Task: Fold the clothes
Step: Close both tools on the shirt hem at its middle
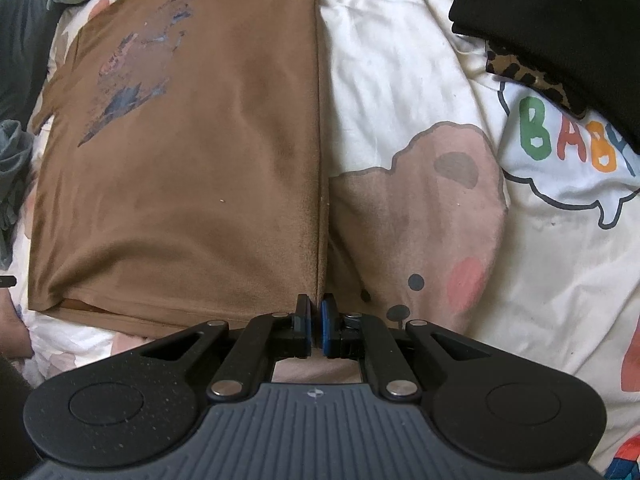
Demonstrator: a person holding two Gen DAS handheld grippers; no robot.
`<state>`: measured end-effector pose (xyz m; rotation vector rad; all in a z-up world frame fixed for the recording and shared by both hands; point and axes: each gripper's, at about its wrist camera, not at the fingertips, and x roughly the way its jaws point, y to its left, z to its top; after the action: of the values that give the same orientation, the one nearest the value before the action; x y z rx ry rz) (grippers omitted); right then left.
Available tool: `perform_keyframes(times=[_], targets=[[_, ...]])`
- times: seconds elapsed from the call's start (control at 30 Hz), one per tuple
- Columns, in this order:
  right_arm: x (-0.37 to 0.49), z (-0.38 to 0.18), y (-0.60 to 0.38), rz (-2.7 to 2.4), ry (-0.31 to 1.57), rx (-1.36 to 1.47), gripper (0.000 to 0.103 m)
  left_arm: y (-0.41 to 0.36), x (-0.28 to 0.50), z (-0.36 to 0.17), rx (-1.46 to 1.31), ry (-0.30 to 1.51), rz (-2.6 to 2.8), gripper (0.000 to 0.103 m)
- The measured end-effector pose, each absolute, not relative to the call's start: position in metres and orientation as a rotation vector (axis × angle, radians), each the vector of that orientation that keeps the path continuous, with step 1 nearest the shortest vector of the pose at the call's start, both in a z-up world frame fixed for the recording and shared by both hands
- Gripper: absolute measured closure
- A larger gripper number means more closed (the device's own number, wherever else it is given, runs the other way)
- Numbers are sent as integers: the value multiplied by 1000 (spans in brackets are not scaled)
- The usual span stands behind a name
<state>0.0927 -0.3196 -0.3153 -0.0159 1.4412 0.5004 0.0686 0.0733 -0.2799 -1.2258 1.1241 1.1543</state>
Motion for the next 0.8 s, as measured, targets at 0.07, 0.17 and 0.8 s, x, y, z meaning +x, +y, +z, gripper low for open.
perform_keyframes(times=[0.07, 0.17, 0.8], targets=[[93, -318, -318, 496, 1447, -26, 101, 71, 65, -285, -1263, 1101, 1141, 83], [93, -321, -318, 489, 1457, -35, 101, 69, 62, -291, -1322, 1049, 1123, 83], [95, -331, -318, 470, 1493, -65, 100, 61, 75, -327, -1430, 1049, 1050, 90]])
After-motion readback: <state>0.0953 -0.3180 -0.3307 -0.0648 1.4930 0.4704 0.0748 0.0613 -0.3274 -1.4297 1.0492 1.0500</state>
